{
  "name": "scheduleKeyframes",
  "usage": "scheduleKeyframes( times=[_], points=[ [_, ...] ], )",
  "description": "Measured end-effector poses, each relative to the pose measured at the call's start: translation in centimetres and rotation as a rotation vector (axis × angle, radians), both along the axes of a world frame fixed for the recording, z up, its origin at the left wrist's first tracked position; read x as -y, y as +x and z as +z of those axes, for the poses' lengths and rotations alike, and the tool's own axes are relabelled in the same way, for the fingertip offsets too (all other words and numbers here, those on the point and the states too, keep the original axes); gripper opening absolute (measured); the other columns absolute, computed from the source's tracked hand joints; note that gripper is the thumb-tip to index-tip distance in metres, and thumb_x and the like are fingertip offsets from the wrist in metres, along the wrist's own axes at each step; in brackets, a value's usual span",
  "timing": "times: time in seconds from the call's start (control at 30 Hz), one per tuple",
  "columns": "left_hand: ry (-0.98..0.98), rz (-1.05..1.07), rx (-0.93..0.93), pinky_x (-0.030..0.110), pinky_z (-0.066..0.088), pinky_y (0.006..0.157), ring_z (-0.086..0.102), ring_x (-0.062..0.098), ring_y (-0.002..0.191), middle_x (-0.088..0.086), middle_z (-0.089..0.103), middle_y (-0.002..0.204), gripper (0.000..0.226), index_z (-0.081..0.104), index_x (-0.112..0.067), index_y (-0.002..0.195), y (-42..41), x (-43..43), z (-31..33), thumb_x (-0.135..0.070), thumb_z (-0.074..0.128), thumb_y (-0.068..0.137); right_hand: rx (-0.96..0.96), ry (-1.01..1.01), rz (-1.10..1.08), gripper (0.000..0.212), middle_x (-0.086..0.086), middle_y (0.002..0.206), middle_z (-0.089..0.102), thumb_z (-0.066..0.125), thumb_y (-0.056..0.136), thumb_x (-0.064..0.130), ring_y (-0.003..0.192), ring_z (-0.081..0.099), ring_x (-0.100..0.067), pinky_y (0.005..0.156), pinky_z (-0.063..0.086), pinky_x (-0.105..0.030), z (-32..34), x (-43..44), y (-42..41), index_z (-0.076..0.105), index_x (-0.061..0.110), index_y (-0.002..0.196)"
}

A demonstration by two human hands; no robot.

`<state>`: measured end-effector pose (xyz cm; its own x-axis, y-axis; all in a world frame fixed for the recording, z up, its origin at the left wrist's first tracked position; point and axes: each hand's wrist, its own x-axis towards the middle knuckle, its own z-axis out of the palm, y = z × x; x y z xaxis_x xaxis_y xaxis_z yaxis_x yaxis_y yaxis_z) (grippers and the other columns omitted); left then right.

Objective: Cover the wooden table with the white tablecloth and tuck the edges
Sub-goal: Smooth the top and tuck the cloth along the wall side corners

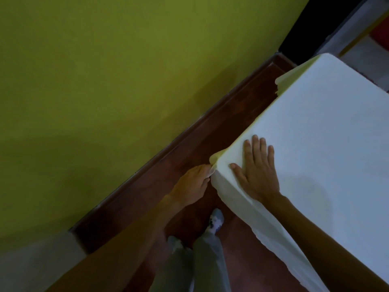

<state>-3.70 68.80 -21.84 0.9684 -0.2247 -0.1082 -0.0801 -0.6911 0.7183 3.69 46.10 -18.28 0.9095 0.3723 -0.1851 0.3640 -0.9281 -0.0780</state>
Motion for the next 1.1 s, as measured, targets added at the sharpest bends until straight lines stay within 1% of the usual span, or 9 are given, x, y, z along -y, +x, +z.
scheduleKeyframes(
  times=[0.07, 0.2, 0.37, 0.47, 0.57, 0.67, 0.77, 0.87, 1.1],
  points=[
    [-0.026, 0.055, 0.023, 0.029, 0.046, 0.068, 0.063, 0.020, 0.091, 0.006, 0.065, 0.103, 0.021, 0.055, -0.009, 0.120, 0.9, 0.6, 0.0, -0.016, 0.054, 0.100, 0.030, -0.013, 0.001, 0.089, -0.019, 0.170, 0.002, 0.018, 0.100, 0.070, 0.158, -0.001, -0.036, 0.126, 0.006, -0.058, -0.2, 0.1, 0.1, 0.010, 0.005, 0.161],
    [-0.057, 0.116, 0.036, 0.043, 0.051, 0.054, 0.062, 0.020, 0.067, 0.004, 0.065, 0.079, 0.007, 0.057, -0.010, 0.100, 2.0, 0.9, -0.6, -0.016, 0.059, 0.098, 0.055, 0.000, 0.005, 0.088, -0.019, 0.170, 0.002, 0.021, 0.101, 0.068, 0.158, -0.002, -0.036, 0.126, 0.005, -0.057, -0.4, 0.1, -0.1, 0.010, 0.005, 0.161],
    [-0.001, 0.152, 0.069, 0.031, 0.048, 0.051, 0.059, 0.014, 0.061, -0.001, 0.062, 0.071, 0.018, 0.056, -0.011, 0.086, 2.4, -0.8, 0.3, -0.023, 0.068, 0.092, 0.047, 0.016, -0.008, 0.089, -0.018, 0.170, -0.001, 0.018, 0.101, 0.070, 0.158, -0.005, -0.034, 0.127, 0.005, -0.057, -0.3, 0.1, 0.0, 0.008, 0.006, 0.162],
    [0.079, 0.085, 0.093, 0.036, 0.048, 0.054, 0.054, 0.018, 0.062, -0.005, 0.053, 0.070, 0.029, 0.048, -0.014, 0.082, 3.4, -1.9, 1.3, -0.025, 0.073, 0.088, 0.040, 0.037, -0.017, 0.089, -0.017, 0.171, -0.001, 0.019, 0.100, 0.070, 0.158, -0.005, -0.033, 0.127, 0.005, -0.057, -0.2, 0.0, -0.2, 0.009, 0.007, 0.162],
    [0.155, 0.008, 0.075, 0.043, 0.049, 0.057, 0.053, 0.024, 0.065, -0.001, 0.050, 0.075, 0.032, 0.043, -0.015, 0.084, 4.3, -2.3, 1.5, -0.026, 0.073, 0.089, 0.043, 0.059, -0.026, 0.087, -0.016, 0.171, 0.000, 0.023, 0.100, 0.069, 0.158, -0.005, -0.032, 0.127, 0.005, -0.057, -0.1, -0.1, -0.3, 0.010, 0.008, 0.162],
    [0.194, -0.062, 0.044, 0.047, 0.053, 0.069, 0.061, 0.030, 0.079, 0.007, 0.056, 0.092, 0.018, 0.061, -0.009, 0.099, 4.5, -2.0, 0.5, -0.027, 0.064, 0.096, 0.045, 0.049, -0.036, 0.088, -0.014, 0.171, 0.000, 0.022, 0.100, 0.070, 0.158, -0.004, -0.031, 0.127, 0.004, -0.056, -0.3, -0.2, -0.4, 0.009, 0.010, 0.162],
    [0.256, -0.084, 0.090, 0.044, 0.052, 0.072, 0.061, 0.030, 0.082, 0.012, 0.056, 0.098, 0.023, 0.068, -0.003, 0.102, 4.0, -1.6, -0.8, -0.025, 0.060, 0.100, 0.053, 0.050, -0.031, 0.088, -0.014, 0.171, 0.000, 0.022, 0.099, 0.070, 0.158, -0.004, -0.031, 0.127, 0.004, -0.055, -0.6, -0.1, -0.6, 0.009, 0.010, 0.162],
    [0.195, -0.059, 0.109, 0.046, 0.052, 0.073, 0.062, 0.032, 0.087, 0.015, 0.063, 0.097, 0.016, 0.068, -0.001, 0.099, 3.4, -1.5, -1.9, -0.016, 0.063, 0.097, 0.075, 0.075, -0.029, 0.088, -0.014, 0.171, 0.002, 0.023, 0.099, 0.071, 0.158, -0.002, -0.031, 0.127, 0.004, -0.054, -0.8, -0.1, -0.6, 0.011, 0.010, 0.162],
    [0.237, -0.031, -0.108, 0.037, 0.050, 0.063, 0.069, 0.031, 0.087, 0.013, 0.069, 0.099, 0.017, 0.056, -0.010, 0.115, 0.7, -2.5, -4.7, -0.018, 0.056, 0.100, 0.065, 0.102, -0.039, 0.088, -0.013, 0.171, 0.003, 0.024, 0.099, 0.072, 0.158, -0.001, -0.030, 0.128, 0.004, -0.054, -0.5, 0.0, -0.5, 0.013, 0.013, 0.162]
  ],
)
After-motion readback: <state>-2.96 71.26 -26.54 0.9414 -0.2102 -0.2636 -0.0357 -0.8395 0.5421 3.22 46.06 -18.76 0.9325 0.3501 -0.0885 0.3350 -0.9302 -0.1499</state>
